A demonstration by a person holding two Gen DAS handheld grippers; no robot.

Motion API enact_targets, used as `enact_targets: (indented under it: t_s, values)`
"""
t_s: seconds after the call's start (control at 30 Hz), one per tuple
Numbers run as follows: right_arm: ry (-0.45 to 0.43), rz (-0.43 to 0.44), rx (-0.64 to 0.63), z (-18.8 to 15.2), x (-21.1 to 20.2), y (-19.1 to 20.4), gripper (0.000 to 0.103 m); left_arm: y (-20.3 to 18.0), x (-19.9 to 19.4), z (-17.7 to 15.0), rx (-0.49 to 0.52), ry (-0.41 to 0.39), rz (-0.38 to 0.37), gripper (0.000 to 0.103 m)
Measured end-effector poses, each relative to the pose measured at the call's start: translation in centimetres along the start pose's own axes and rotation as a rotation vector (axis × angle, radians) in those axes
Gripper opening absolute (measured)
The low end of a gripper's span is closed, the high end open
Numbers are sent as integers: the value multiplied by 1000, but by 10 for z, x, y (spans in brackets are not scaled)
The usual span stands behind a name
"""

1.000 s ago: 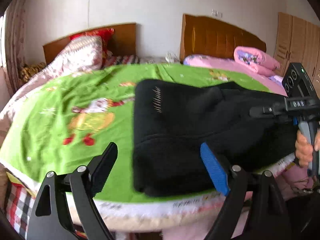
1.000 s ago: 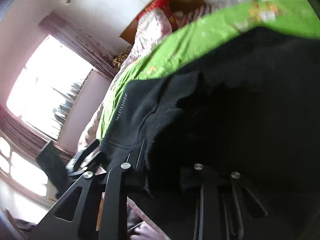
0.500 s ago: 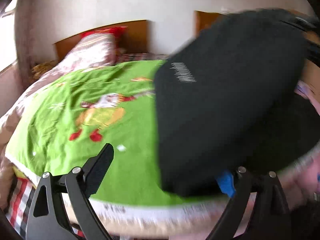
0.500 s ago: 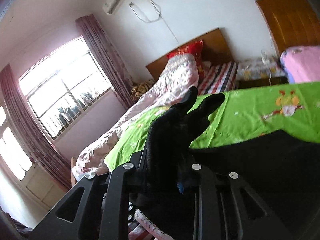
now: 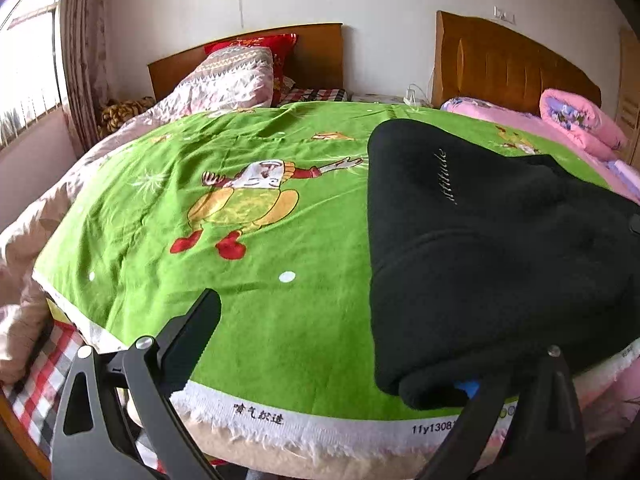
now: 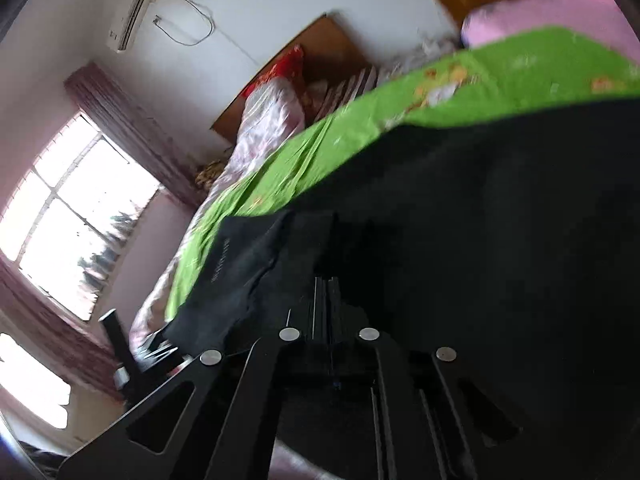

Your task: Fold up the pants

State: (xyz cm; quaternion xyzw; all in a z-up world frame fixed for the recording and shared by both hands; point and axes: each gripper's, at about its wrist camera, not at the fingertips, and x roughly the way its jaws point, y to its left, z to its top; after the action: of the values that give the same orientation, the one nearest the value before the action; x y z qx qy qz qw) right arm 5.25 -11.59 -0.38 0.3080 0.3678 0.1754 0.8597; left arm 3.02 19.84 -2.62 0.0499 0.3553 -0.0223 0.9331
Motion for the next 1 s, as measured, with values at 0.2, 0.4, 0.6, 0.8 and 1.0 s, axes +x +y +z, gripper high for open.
enact_targets:
  t_s: [0.2, 0.4, 0.6, 0.8, 1.0]
  values:
    - [40, -32, 78, -10, 4, -18, 19, -1, 3, -1, -5, 2, -3, 99]
    - [74, -50, 48, -16, 13, -23, 29, 1, 3, -2, -4, -4, -4, 99]
    - [138, -11, -182, -24, 27, 17, 99, 4, 4, -5, -25, -10, -22, 100]
    - [262, 140, 28, -1, 43, 8, 99, 5, 5, -5, -29, -10, -26, 101]
    - [312, 248, 56, 7, 70, 25, 97, 6, 5, -6, -38, -11, -33, 101]
